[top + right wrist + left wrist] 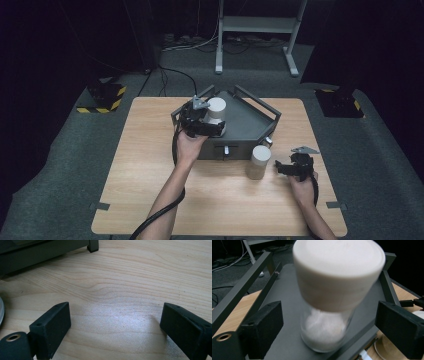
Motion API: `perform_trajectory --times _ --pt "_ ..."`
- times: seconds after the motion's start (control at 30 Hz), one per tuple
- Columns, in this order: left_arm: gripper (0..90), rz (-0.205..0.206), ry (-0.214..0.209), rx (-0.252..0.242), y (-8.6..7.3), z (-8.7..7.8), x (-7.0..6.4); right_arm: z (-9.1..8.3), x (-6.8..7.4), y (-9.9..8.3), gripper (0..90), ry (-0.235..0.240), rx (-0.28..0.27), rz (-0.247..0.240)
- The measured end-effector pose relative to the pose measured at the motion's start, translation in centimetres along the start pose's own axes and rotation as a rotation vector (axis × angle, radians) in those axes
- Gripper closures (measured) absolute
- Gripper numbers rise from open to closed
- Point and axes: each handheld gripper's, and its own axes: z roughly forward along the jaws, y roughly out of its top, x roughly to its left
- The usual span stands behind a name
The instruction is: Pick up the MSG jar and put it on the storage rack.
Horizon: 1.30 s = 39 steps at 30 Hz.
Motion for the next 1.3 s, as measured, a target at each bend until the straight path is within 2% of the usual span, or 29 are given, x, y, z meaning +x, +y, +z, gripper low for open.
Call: perform_trajectory --times 0.2,0.43,0.53,0.7,0.8,1.0,1.3 --pt "7.6 -0.003 -0.01 -0.004 -1.1 -1.6 0.7 0.0 0.0 0.0 9.6 0.0 0.0 0.0" --pt "7.6 0.021 -0.028 0.002 -2.5 -2.8 0.9 0.0 0.0 0.0 9.7 0.0 0.0 0.0" --pt "7.5 0.044 -0.043 0.015 -3.1 -3.5 1.1 0.0 0.0 0.0 9.7 0.0 0.0 0.0" --pt "7.4 0.056 -0.054 0.037 -4.3 -3.9 1.4 0.0 0.0 0.0 9.6 0.0 0.0 0.0" --pt "7.3 0.041 -0.059 0.035 -5.5 -3.9 1.6 0.0 0.0 0.0 9.6 0.0 0.0 0.0" --pt "7.3 0.05 -0.06 0.046 -7.3 -4.3 2.0 0.0 0.0 0.0 9.6 0.0 0.0 0.0" --pt "7.3 0.041 -0.058 0.069 -10.2 -4.7 3.0 0.0 0.0 0.0 9.6 -0.001 0.001 0.0"
